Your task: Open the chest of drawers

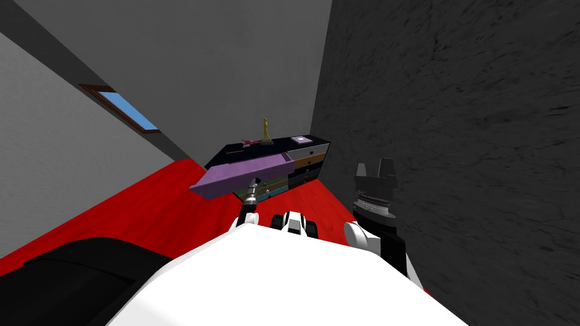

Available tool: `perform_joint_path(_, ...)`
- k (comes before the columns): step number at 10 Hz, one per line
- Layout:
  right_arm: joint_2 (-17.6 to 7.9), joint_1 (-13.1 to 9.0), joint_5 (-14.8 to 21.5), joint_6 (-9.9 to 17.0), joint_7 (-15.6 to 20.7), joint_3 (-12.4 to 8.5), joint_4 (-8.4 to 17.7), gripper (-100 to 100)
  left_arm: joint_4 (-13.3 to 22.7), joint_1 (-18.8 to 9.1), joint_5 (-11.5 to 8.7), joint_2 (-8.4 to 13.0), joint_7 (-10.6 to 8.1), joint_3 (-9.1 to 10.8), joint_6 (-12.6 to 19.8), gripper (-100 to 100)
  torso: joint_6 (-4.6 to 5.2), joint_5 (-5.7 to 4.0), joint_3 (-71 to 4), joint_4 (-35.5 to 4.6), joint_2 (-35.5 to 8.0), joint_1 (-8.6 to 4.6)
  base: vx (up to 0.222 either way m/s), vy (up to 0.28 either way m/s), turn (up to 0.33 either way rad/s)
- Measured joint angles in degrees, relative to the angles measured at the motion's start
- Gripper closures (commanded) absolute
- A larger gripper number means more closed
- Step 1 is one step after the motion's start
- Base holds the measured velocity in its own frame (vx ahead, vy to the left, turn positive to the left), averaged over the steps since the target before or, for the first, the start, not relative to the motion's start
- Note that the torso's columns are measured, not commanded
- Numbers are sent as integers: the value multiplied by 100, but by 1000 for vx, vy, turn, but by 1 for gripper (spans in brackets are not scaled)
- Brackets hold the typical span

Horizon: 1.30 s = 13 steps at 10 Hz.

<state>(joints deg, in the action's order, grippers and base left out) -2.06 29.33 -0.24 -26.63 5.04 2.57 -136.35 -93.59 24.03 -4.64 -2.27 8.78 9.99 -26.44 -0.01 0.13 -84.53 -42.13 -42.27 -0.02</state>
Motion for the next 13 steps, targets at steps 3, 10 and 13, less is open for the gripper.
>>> perform_joint_path(3,-1,1,0,0,0,-1,0,0,-12,72,7,-11,-3,-44,-4,100,0,-6,-21,-7,32,31,-139,-75,-38)
perform_joint_path(10,-2,2,0,0,0,-2,0,0,722,-937,-137,302,156,1020,194,-100,-3,-10,-15,-11,17,16,-149,-22,-266)
perform_joint_path(13,-1,0,0,0,0,-1,0,0,951,-1286,-175,435,265,1531,360,-100,5,-17,4,-19,-14,-11,-128,-24,-233)
